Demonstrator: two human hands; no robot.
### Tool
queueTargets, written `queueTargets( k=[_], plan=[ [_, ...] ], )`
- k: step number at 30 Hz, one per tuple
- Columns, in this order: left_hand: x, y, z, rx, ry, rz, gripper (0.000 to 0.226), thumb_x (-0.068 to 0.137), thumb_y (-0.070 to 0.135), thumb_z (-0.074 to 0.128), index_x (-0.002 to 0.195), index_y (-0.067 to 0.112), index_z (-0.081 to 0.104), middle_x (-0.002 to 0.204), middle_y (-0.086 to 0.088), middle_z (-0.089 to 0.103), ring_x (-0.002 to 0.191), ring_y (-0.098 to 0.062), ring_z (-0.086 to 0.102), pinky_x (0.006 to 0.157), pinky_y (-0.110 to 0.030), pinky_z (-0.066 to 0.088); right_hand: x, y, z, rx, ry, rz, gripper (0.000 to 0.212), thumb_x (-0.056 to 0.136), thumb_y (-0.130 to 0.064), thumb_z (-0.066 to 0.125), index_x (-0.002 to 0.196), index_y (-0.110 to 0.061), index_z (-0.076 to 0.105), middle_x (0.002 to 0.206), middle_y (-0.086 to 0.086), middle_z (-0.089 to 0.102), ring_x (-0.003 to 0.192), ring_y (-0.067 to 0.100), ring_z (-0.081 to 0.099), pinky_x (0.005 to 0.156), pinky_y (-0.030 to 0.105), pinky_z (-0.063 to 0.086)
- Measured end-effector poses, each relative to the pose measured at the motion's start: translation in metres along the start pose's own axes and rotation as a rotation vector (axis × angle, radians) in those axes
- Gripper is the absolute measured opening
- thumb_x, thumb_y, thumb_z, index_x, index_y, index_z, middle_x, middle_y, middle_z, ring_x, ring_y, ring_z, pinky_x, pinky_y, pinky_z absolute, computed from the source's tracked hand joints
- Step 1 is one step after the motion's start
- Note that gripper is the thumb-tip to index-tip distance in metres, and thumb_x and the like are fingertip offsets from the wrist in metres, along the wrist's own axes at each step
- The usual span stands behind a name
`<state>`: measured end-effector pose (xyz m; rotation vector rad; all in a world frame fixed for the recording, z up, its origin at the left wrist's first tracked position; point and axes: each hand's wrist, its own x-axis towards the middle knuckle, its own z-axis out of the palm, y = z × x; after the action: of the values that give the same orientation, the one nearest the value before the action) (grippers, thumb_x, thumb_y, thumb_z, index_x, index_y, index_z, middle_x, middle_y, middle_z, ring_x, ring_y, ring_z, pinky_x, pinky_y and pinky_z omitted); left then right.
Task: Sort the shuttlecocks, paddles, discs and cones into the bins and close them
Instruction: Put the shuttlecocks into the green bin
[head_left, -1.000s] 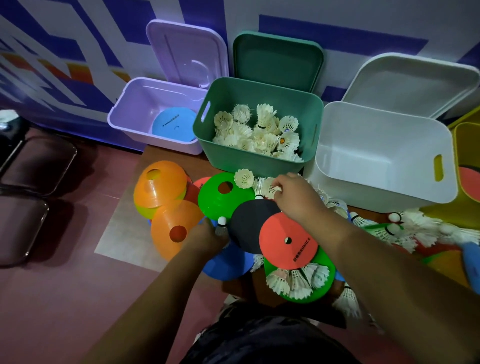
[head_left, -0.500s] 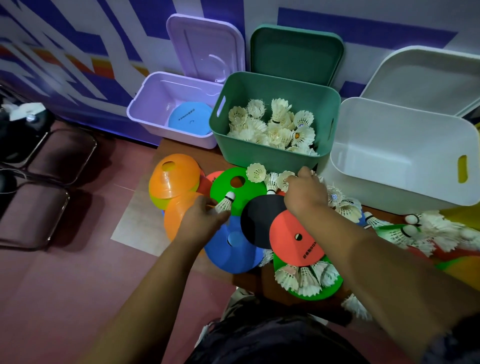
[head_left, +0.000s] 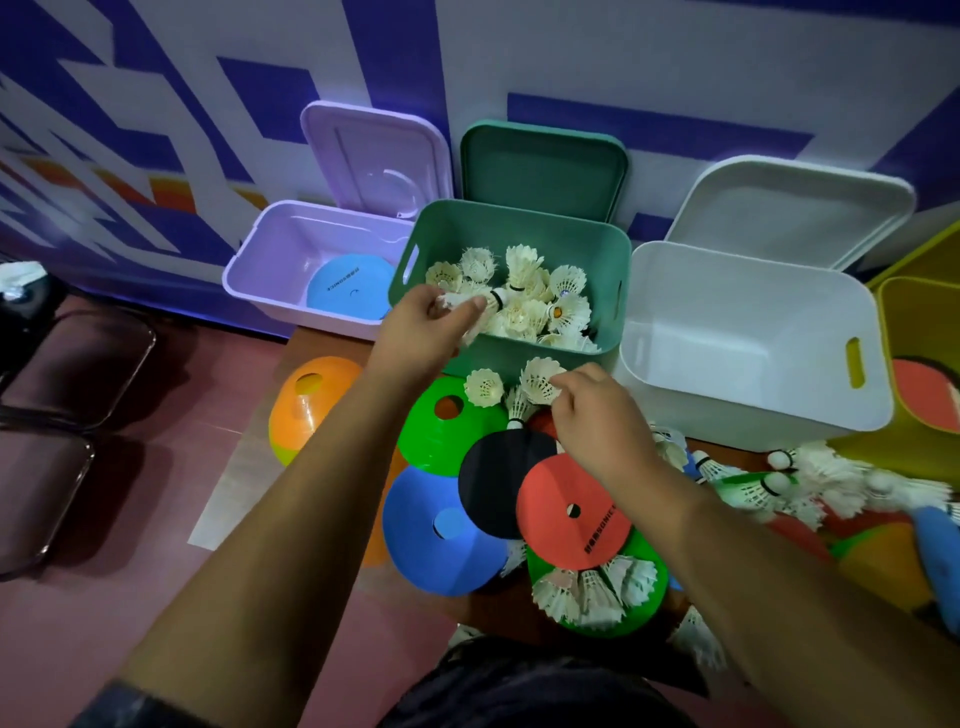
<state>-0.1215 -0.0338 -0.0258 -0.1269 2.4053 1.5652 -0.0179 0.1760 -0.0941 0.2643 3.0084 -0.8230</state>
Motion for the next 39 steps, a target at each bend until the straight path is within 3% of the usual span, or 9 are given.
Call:
queueTargets(
  k=[4,10,14,18,22,27,31,35,39],
  plan=[
    [0.023,0.018,0.021,0.062,-0.041,-0.014,0.084,0.081,0.071,0.067,0.142,0.015,0.053,0.116,0.001,0.069,0.097,-0.020,0.074,0.092,-0.048,0.061,-0.003,0.002,-0.026,0.175,0.067,0.022,0.030,0.104,-0.018,0.055,0.124,-0.015,0.076,0.123,-0.003,0.066,0.113,0.014,0.063,0.099,0.024,0.047],
    [0.016,-0.002,0.032,0.052,-0.074,-0.058,0.039,0.094,0.041,0.063,0.125,0.017,0.061,0.106,-0.002,0.072,0.092,-0.022,0.074,0.086,-0.052,0.063,-0.006,0.011,-0.053,0.353,0.124,0.179,0.029,0.108,-0.026,0.050,0.120,-0.027,0.076,0.116,-0.012,0.065,0.102,-0.003,0.059,0.085,-0.001,0.037],
    [0.005,-0.026,0.026,0.038,-0.081,-0.078,0.016,0.098,0.029,0.062,0.111,0.022,0.064,0.098,-0.004,0.074,0.085,-0.021,0.075,0.079,-0.052,0.065,-0.006,0.007,-0.062,0.470,0.206,0.250,0.028,0.108,-0.028,0.049,0.117,-0.029,0.076,0.116,-0.015,0.067,0.105,-0.006,0.059,0.094,0.015,0.046],
    [-0.006,-0.041,0.019,0.022,-0.104,-0.092,0.008,0.103,0.016,0.059,0.107,0.012,0.064,0.102,-0.016,0.074,0.077,-0.022,0.069,0.060,-0.034,0.058,0.008,-0.004,-0.068,0.521,0.314,0.276,0.027,0.108,-0.030,0.050,0.115,-0.029,0.075,0.116,-0.011,0.068,0.109,0.006,0.061,0.103,0.032,0.049],
    [-0.017,-0.055,0.011,-0.017,-0.112,-0.144,0.011,0.105,0.020,0.059,0.108,0.011,0.065,0.103,-0.011,0.074,0.085,-0.034,0.074,0.070,-0.040,0.063,0.044,-0.011,-0.075,0.554,0.336,0.272,0.035,0.106,-0.044,0.048,0.130,-0.032,0.070,0.128,-0.009,0.064,0.115,0.013,0.064,0.109,0.042,0.050],
    [-0.024,-0.062,0.005,0.079,-0.109,-0.136,0.012,0.105,0.017,0.055,0.103,0.010,0.064,0.089,-0.002,0.073,0.076,-0.018,0.067,0.065,-0.032,0.053,0.076,-0.016,-0.075,0.484,0.181,0.298,0.045,0.106,-0.027,0.049,0.150,-0.033,0.057,0.153,-0.004,0.055,0.123,0.012,0.058,0.088,0.018,0.044],
    [-0.016,-0.078,0.008,0.173,-0.144,-0.150,0.011,0.101,0.014,0.057,0.094,0.017,0.065,0.094,-0.005,0.074,0.085,-0.025,0.069,0.077,-0.038,0.057,0.058,-0.016,-0.064,0.505,0.175,0.317,0.039,0.101,-0.020,0.048,0.129,-0.030,0.074,0.134,-0.006,0.070,0.118,0.015,0.065,0.100,0.030,0.052],
    [0.000,-0.097,0.018,0.343,-0.156,-0.073,0.030,0.098,0.023,0.065,0.127,0.018,0.070,0.128,-0.008,0.070,0.112,-0.028,0.067,0.097,-0.042,0.056,0.023,-0.007,-0.052,0.520,0.112,0.307,0.032,0.100,-0.022,0.049,0.110,-0.031,0.078,0.111,-0.015,0.075,0.099,0.010,0.069,0.087,0.034,0.058],
    [0.016,-0.104,0.037,0.455,-0.194,-0.031,0.035,0.097,0.021,0.066,0.132,0.022,0.071,0.128,-0.016,0.069,0.108,-0.036,0.068,0.089,-0.037,0.054,-0.003,0.015,-0.043,0.457,0.048,0.353,0.030,0.102,-0.020,0.051,0.109,-0.030,0.078,0.108,-0.015,0.075,0.094,0.003,0.069,0.079,0.025,0.055]
  ],
)
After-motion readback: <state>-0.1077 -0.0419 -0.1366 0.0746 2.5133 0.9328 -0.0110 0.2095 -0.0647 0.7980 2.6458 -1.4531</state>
